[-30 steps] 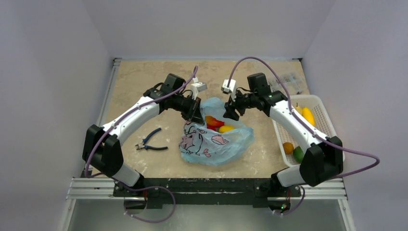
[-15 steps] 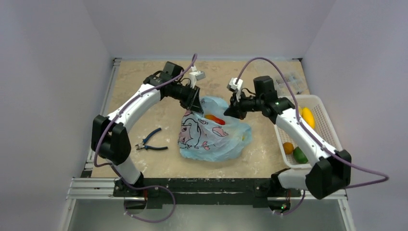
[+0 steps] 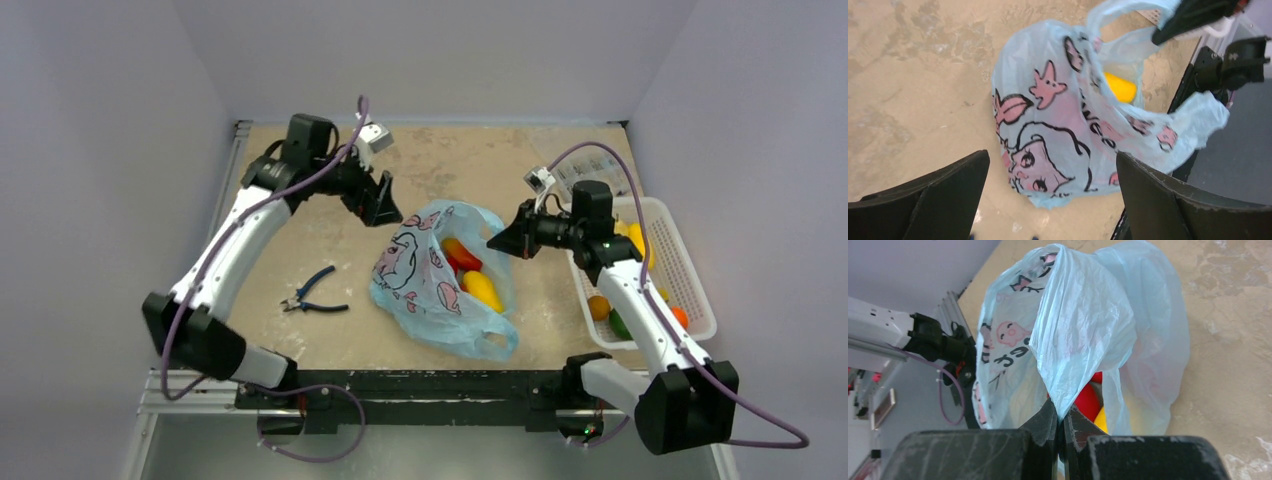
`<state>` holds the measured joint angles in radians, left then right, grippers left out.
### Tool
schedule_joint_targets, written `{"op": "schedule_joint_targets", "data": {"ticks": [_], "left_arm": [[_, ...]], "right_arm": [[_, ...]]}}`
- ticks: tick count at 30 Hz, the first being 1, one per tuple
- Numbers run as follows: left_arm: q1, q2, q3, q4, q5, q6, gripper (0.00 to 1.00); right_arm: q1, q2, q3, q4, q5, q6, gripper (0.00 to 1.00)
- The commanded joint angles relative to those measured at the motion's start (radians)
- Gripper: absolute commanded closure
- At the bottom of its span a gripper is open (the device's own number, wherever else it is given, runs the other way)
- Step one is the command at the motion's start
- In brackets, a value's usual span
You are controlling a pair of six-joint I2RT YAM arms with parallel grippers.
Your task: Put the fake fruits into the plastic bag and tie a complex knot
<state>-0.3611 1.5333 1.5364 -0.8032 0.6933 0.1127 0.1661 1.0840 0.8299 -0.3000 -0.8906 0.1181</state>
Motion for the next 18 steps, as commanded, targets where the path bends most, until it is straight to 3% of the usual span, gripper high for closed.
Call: {"op": "schedule_joint_targets", "data": {"ticks": [1,3,5,8,11,14,18], "left_arm": [[-0.002,-0.296,-0.141,-0.005,0.102,0.261,0.0],[-0.074,-0.397,-0.227,-0.057,0.125,0.398,0.0],[-0.248,-0.489,-0.31,-0.075,0.021,0.515,0.0],[-0.512,-0.548,-0.422,0.051,-0.174,0.536,0.04],[-0.708,-0.442,-0.379,0.099,-0.267,0.506,0.12],[-0.909,-0.289,-0.314,0.153,-0.424,0.566,0.19],[-1.025,-0.135,-0.21,0.214,-0.554,0.672,0.29]], "right_arm": [[-0.004,-0.024,0.047,0.05,-0.087,0.126,1.0],[-0.004,-0.024,0.061,0.016,-0.111,0.147,1.0],[-0.004,-0.024,0.073,-0.029,-0.129,0.147,1.0],[-0.004,-0.034,0.063,-0.06,-0.128,0.143,1.0],[-0.004,-0.04,0.03,-0.032,-0.132,0.166,1.0],[-0.004,-0.042,0.007,-0.002,-0.134,0.196,1.0],[-0.004,-0.037,-0.008,0.041,-0.148,0.267,1.0]]}}
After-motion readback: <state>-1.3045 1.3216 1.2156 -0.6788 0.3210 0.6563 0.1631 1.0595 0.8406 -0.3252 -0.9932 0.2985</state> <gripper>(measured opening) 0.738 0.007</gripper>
